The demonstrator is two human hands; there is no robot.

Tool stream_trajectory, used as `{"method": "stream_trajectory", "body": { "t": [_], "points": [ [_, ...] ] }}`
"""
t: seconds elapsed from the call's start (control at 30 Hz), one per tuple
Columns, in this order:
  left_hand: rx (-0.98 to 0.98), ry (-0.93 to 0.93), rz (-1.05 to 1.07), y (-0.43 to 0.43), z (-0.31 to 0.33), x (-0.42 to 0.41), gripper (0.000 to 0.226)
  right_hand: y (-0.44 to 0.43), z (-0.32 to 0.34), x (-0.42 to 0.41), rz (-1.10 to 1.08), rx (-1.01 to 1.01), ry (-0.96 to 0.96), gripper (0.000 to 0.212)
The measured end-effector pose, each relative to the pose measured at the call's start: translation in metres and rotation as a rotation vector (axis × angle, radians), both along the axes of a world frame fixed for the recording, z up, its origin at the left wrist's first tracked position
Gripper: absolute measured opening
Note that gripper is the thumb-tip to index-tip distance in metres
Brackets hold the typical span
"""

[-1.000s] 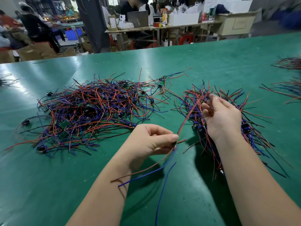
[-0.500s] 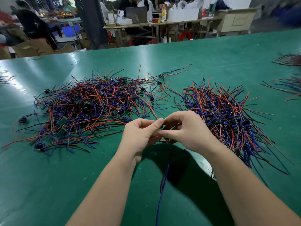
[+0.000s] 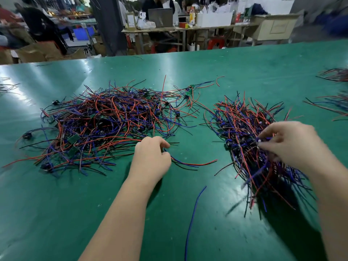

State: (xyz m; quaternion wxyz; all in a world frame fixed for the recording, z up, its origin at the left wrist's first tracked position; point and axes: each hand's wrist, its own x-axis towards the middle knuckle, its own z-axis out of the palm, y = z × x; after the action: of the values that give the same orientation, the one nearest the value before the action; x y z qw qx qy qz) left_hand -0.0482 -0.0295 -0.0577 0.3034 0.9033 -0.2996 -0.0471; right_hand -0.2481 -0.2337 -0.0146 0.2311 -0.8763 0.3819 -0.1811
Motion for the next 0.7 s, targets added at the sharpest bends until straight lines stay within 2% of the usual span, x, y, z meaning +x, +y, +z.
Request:
{"method": "stream_trajectory", "body": {
  "t": [0.07,0.23,0.4,0.43,0.57,0.7],
  "points": [
    [0.018,-0.014,0.013,0.001,0.001,0.0,0.03,-0.001,-0.007,-0.002,0.064,-0.089,0.152,0.014],
    [0.115,-0.049,0.018,0.005,0.003,0.001,0.045,0.001,-0.009,0.003,0.052,-0.179,0.204,0.018],
    [0.139,-0.081,0.018,0.007,-0.003,0.002,0.051,0.009,0.019,0.022,0.047,-0.237,0.533,0.013],
    [0.128,-0.097,0.031,0.007,-0.004,0.003,0.05,0.014,0.028,0.027,0.054,-0.265,0.536,0.014],
    [0.134,-0.121,0.064,0.008,-0.008,0.008,0.045,0.047,0.044,0.059,0.198,-0.294,0.168,0.017],
    [0.085,-0.165,0.055,0.005,-0.011,0.009,0.038,0.08,0.016,0.097,0.32,-0.206,0.033,0.027]
  ]
}}
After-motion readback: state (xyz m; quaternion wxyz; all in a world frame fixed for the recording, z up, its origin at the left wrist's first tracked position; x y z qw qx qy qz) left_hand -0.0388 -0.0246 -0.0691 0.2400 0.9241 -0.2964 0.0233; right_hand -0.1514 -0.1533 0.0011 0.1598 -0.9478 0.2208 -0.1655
